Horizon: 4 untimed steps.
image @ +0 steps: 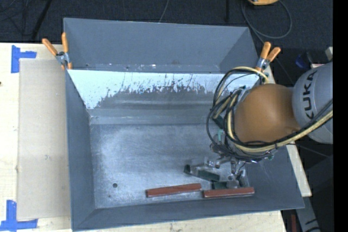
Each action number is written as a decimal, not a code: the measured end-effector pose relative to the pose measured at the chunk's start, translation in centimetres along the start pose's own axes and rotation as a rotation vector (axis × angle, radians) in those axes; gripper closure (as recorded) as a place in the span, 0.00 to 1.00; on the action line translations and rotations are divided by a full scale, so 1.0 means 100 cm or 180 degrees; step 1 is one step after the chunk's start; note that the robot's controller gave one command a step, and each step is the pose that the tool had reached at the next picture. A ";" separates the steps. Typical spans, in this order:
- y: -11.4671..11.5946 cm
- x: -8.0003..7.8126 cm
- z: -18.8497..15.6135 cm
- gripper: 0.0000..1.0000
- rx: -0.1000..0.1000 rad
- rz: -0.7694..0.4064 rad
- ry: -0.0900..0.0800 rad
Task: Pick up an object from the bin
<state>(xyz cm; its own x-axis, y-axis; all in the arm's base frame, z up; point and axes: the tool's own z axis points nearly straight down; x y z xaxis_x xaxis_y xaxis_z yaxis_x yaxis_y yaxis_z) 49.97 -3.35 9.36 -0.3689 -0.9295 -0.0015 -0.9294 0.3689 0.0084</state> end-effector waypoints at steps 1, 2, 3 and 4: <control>0.048 -0.051 0.003 0.00 0.0003 -0.0003 0.0004; 0.054 -0.057 0.024 0.00 0.0032 -0.0141 0.0001; 0.013 -0.061 0.009 0.00 0.0031 0.0642 -0.0004; 0.064 -0.138 0.026 0.00 0.0009 0.0597 -0.0003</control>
Offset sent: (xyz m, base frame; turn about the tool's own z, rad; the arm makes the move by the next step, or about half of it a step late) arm -0.0244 0.0605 -0.0012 0.0045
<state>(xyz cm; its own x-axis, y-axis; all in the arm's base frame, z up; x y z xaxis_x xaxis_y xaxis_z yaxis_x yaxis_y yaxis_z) 49.12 11.83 6.88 -0.5357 -0.8444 -0.0011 -0.8444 0.5357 0.0059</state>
